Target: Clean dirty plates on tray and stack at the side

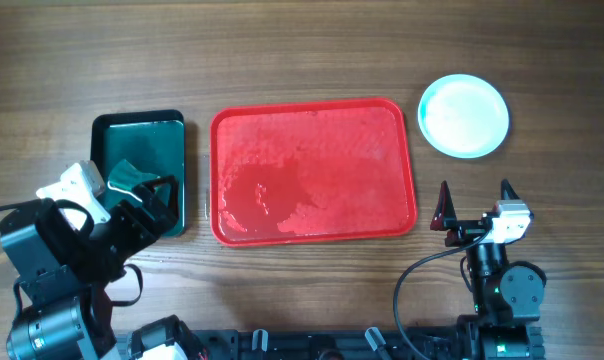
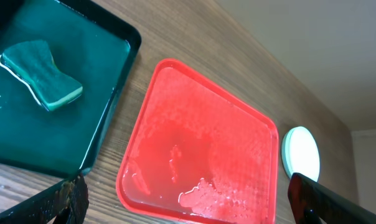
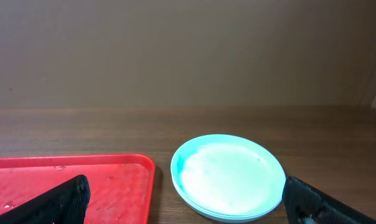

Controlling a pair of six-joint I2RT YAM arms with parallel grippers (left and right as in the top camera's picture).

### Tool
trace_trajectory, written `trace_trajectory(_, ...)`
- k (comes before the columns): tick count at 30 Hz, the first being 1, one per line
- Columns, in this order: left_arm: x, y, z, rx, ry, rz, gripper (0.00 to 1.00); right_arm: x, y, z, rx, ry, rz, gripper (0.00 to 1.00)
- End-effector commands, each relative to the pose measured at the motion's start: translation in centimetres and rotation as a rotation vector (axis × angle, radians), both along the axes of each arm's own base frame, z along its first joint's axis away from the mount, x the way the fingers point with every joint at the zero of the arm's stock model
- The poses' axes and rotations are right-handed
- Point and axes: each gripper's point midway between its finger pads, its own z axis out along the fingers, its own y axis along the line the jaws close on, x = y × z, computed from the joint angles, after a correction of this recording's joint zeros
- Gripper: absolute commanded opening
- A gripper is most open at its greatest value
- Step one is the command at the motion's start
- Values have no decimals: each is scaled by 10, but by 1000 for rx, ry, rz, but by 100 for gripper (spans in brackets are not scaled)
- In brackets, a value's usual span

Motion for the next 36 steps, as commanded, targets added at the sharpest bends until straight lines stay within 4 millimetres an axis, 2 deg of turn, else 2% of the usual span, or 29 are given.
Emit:
trace_trajectory(1, -12, -5, -16, 20, 71, -23, 100, -1, -4, 3, -19, -16, -21, 100)
trace_trajectory(4, -24, -28, -31, 123, 47, -216, 100, -1, -4, 3, -19, -16, -21, 100)
trace_trajectory(6, -28, -43, -36, 200, -48, -331, 100, -1, -4, 3, -19, -16, -21, 100)
trace_trajectory(8, -27, -51, -35, 261, -159, -389, 100, -1, -4, 3, -19, -16, -21, 100)
trace_trajectory(11, -22, -61, -28, 376, -423, -439, 100, -1, -4, 3, -19, -16, -21, 100)
trace_trajectory(16, 1, -53, -36, 476, -688, -351, 100, -1, -4, 3, -19, -16, -21, 100)
trace_trajectory(19, 9, -50, -44, 490, -759, -308, 100, -1, -4, 3, -19, -16, -21, 100)
trace_trajectory(23, 21, -25, -49, 463, -773, -123, 100, -1, -4, 3, -19, -16, -21, 100)
trace_trajectory(26, 25, -19, -49, 480, -810, -83, 100, -1, -4, 3, -19, -16, -21, 100)
trace_trajectory(28, 29, -13, -62, 478, -797, -49, 100, -1, -4, 3, -19, -16, -21, 100)
trace_trajectory(32, 30, -8, -66, 486, -769, -21, 100, -1, -4, 3, -19, -16, -21, 100)
trace_trajectory(36, 30, -3, -95, 495, -649, -24, 100, -1, -4, 3, -19, -16, -21, 100)
